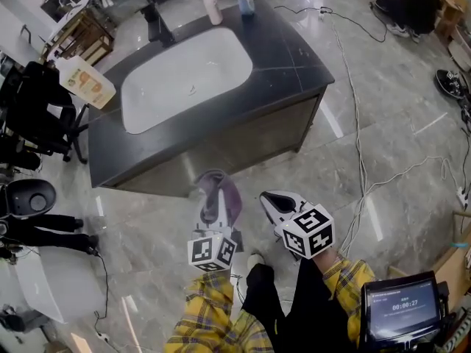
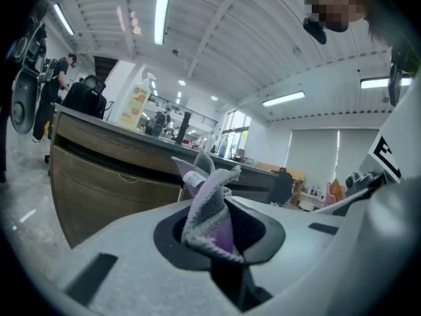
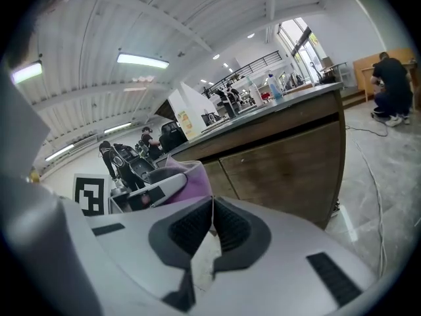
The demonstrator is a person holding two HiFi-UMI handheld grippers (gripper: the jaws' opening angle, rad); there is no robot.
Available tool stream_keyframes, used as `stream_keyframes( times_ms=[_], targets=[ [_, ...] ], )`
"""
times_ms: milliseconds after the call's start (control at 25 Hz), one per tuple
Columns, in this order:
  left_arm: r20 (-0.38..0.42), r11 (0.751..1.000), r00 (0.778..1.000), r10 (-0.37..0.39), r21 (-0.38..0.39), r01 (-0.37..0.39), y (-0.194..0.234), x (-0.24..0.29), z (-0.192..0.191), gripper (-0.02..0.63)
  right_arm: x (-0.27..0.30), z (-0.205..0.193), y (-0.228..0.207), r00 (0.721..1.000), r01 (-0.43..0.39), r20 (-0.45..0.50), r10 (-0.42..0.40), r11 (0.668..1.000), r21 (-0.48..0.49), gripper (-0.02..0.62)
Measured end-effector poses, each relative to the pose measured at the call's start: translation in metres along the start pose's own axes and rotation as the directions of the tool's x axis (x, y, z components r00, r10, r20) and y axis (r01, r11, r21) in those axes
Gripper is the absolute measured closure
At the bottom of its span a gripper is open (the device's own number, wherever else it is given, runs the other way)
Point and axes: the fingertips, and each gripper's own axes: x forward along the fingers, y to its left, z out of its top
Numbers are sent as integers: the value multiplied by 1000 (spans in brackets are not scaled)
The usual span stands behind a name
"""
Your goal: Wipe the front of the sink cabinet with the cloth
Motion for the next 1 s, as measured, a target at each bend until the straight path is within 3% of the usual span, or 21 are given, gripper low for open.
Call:
stream_keyframes(
  times_ms=[600, 1000],
  targets=[
    [-10, 990, 990, 143, 4, -143, 15, 80, -24, 555, 5, 1, -82, 996, -38, -79, 41, 998, 40, 589],
    [-21, 983, 983, 184, 20, -184, 21, 126, -34, 555, 5, 7, -123, 995, -50, -79, 55, 996, 74, 589]
  ],
)
